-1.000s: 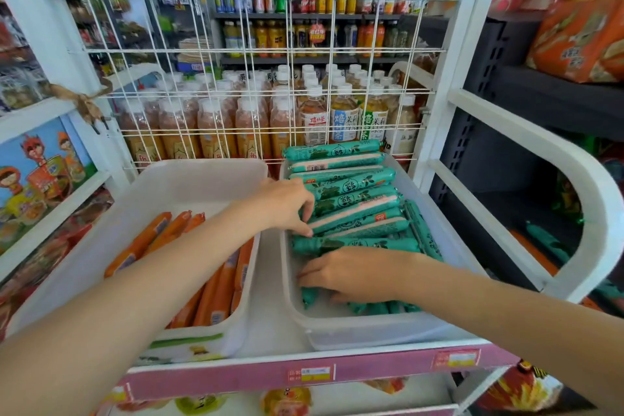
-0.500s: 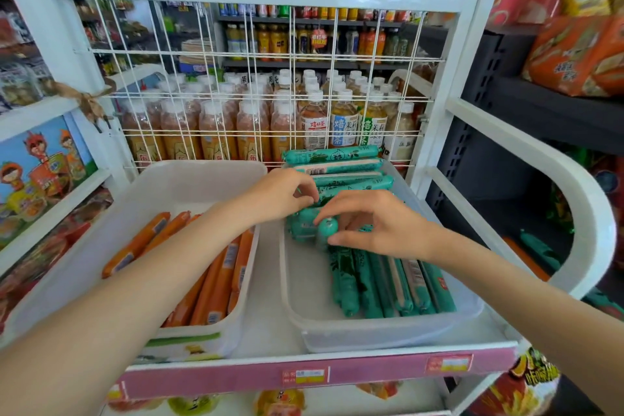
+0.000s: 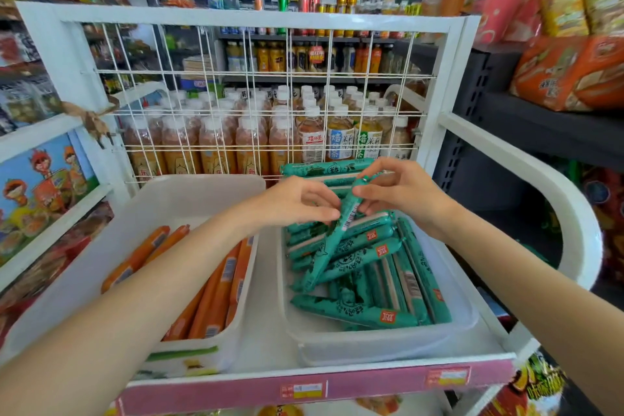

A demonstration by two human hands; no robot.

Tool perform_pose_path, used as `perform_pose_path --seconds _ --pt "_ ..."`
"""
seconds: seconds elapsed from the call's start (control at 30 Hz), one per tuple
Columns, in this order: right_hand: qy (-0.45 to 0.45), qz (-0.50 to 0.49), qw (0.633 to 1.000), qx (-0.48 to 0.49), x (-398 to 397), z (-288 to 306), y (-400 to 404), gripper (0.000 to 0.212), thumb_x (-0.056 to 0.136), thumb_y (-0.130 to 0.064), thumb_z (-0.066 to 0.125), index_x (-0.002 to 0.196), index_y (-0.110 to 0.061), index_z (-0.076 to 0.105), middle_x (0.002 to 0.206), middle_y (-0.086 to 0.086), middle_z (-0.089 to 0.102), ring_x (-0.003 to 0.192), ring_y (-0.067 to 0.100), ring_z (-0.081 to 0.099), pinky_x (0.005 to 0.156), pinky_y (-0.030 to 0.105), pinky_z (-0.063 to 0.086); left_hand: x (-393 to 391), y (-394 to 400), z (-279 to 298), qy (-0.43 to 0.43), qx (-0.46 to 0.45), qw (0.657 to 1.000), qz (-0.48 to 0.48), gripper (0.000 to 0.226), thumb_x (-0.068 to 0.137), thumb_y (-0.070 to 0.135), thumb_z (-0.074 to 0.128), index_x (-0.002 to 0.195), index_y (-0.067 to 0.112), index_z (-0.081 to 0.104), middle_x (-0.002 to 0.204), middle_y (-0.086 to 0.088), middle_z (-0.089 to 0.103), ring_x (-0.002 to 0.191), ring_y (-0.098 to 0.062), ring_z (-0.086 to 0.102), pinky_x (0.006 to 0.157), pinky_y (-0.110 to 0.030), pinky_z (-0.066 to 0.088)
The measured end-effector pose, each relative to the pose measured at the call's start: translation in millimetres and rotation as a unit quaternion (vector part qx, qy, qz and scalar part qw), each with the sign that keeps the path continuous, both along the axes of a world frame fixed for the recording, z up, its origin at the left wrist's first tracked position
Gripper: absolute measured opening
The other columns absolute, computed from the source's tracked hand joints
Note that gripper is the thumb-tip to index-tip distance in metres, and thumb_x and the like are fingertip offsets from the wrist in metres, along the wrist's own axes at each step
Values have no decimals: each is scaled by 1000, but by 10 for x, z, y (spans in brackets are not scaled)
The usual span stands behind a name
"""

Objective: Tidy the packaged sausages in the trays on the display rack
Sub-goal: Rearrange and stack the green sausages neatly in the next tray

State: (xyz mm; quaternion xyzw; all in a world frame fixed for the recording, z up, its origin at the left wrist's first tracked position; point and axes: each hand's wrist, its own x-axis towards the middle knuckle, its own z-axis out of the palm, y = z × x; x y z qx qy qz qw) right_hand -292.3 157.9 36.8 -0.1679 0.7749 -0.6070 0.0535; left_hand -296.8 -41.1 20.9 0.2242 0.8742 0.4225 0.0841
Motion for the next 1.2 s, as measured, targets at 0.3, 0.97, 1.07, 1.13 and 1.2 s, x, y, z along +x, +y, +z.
perform_pose_path --seconds 0.3,0.97,1.07,1.13,1.2 --pt "-140 83 983 -83 -37 87 -20 11 83 -4 58 90 1 66 70 7 71 59 12 67 57 18 55 73 53 -4 21 33 998 -42 16 79 11 69 93 18 69 85 13 68 72 7 61 74 -14 49" --pt "89 163 964 193 12 -38 -66 72 73 -9 75 133 -26 39 119 8 57 91 18 67 89 36 52 -68 -106 326 -161 440 845 258 7 89 14 58 94 9 58 94 -9 64 76 -20 66 57 -26 58" --pt "102 152 966 183 48 7 -67 72 69 -11 77 131 -25 42 110 7 63 87 16 68 89 36 53 -79 -96 337 -165 446 842 256 7 89 15 58 92 9 58 93 -9 64 76 -20 66 57 -26 58" --pt "104 144 970 165 74 37 -66 71 64 -21 78 127 -22 46 103 10 68 87 17 68 88 36 53 -77 -86 349 -166 451 841 250 7 89 14 58 93 9 58 93 -9 63 77 -20 65 59 -26 58" --pt "98 149 975 133 95 59 -66 66 62 -23 74 123 -20 49 99 10 71 87 19 68 87 32 53 -79 -80 357 -169 457 838 245 8 89 14 57 95 8 58 92 -9 64 78 -20 65 58 -26 58"
